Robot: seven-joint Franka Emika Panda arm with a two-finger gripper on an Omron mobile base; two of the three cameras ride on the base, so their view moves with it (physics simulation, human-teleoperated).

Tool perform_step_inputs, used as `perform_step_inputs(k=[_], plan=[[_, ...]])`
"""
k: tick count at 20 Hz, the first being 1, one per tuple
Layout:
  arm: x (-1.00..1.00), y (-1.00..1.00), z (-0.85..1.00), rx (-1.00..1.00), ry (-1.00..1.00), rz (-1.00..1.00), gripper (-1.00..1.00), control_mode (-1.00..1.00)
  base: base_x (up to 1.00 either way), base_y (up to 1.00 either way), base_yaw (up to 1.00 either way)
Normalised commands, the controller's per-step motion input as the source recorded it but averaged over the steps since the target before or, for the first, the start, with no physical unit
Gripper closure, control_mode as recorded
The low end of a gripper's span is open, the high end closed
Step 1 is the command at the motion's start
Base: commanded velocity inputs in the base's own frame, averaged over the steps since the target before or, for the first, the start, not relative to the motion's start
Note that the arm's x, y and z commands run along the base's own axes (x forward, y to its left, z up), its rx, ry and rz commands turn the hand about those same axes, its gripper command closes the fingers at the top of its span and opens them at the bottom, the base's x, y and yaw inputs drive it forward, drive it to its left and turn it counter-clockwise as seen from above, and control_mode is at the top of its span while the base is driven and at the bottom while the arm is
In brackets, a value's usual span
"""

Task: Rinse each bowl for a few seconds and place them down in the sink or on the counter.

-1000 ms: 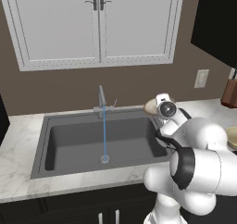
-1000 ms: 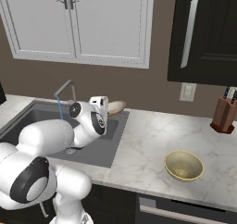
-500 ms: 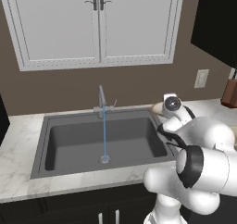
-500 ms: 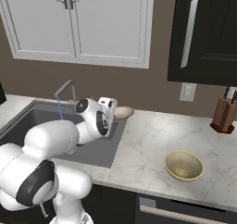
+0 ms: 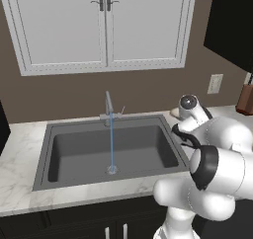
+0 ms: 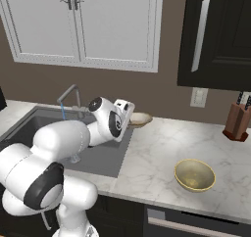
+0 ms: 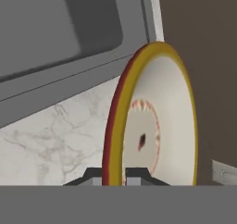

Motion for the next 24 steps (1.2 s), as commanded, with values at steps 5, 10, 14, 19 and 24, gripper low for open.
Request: perform_step_inputs(k=[5, 10, 14, 19, 24], plan=[[0.16, -0.16, -0.1, 0.0, 0.0, -0.09, 1.0, -1.0, 0.0, 0.0, 0.0], [0.21, -0.08, -0.16, 0.0, 0.0, -0.08, 1.0, -1.0, 0.0, 0.0, 0.0], [0.23, -0.07, -0.18, 0.0, 0.0, -0.06, 1.0, -1.0, 0.0, 0.0, 0.0], [0.21, -0.15, -0.22, 0.02, 0.0, -0.03, 1.0, -1.0, 0.0, 0.0, 0.0], [0.25, -0.16, -0.19, 0.05, 0.02, -0.02, 1.0, -1.0, 0.0, 0.0, 0.0]])
